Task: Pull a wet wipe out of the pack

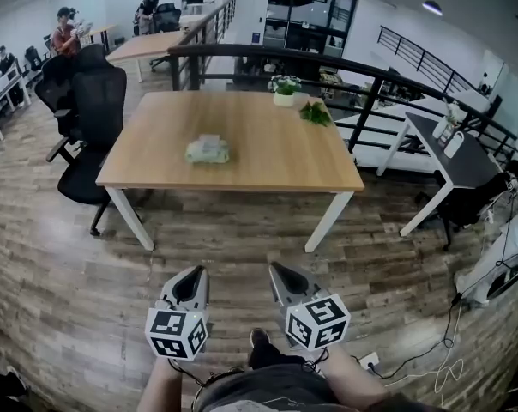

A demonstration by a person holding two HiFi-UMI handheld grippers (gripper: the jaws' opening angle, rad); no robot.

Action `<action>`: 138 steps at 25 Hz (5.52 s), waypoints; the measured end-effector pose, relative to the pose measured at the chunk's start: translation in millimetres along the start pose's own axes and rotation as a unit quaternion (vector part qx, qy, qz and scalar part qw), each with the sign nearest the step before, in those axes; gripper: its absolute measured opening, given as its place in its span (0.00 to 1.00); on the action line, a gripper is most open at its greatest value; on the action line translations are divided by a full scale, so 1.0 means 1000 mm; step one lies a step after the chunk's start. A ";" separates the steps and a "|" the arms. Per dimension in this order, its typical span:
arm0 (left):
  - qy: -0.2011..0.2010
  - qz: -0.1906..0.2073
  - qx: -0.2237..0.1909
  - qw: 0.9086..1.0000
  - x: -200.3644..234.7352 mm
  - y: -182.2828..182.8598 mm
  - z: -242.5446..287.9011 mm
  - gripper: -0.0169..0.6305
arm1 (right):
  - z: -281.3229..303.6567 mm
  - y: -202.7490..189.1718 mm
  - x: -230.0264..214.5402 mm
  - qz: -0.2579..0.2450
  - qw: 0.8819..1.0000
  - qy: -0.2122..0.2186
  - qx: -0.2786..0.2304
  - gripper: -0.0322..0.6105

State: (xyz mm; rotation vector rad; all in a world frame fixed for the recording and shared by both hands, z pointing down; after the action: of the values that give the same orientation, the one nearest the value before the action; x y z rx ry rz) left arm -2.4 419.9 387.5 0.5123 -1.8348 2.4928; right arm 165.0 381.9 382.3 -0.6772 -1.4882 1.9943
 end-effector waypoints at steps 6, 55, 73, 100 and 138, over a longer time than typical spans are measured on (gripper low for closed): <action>-0.009 0.004 0.001 1.000 0.003 -0.004 -0.010 0.07 | -0.001 -0.008 0.012 0.007 1.000 0.011 0.000 0.09; 0.042 -0.022 0.055 0.997 0.156 0.078 0.336 0.07 | 0.352 0.028 -0.235 0.040 0.996 0.058 0.047 0.09; 0.025 0.015 0.081 0.996 0.235 0.108 0.431 0.07 | 0.442 0.039 -0.254 0.056 0.996 0.012 0.073 0.09; 0.025 0.050 0.154 0.986 0.298 0.092 0.537 0.32 | 0.532 0.056 -0.270 0.057 0.992 -0.039 0.101 0.09; -0.076 0.010 0.202 0.976 0.345 0.090 0.522 0.05 | 0.630 0.001 -0.219 -0.024 0.961 0.058 0.270 0.26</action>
State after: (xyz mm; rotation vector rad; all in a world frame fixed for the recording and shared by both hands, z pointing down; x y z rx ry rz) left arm -212.7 -158.4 531.2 0.7126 -1.3700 2.9272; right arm -107.5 -200.3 559.0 -0.5018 -0.8193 2.1450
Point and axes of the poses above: the fingertips, and each gripper's own axes: z forward along the fingers, x to its left, y out of its top, the point moved 3 cm from there along -z, backward along the fingers, and after that the axes turned 6 degrees about -z, right-handed, at the moved point
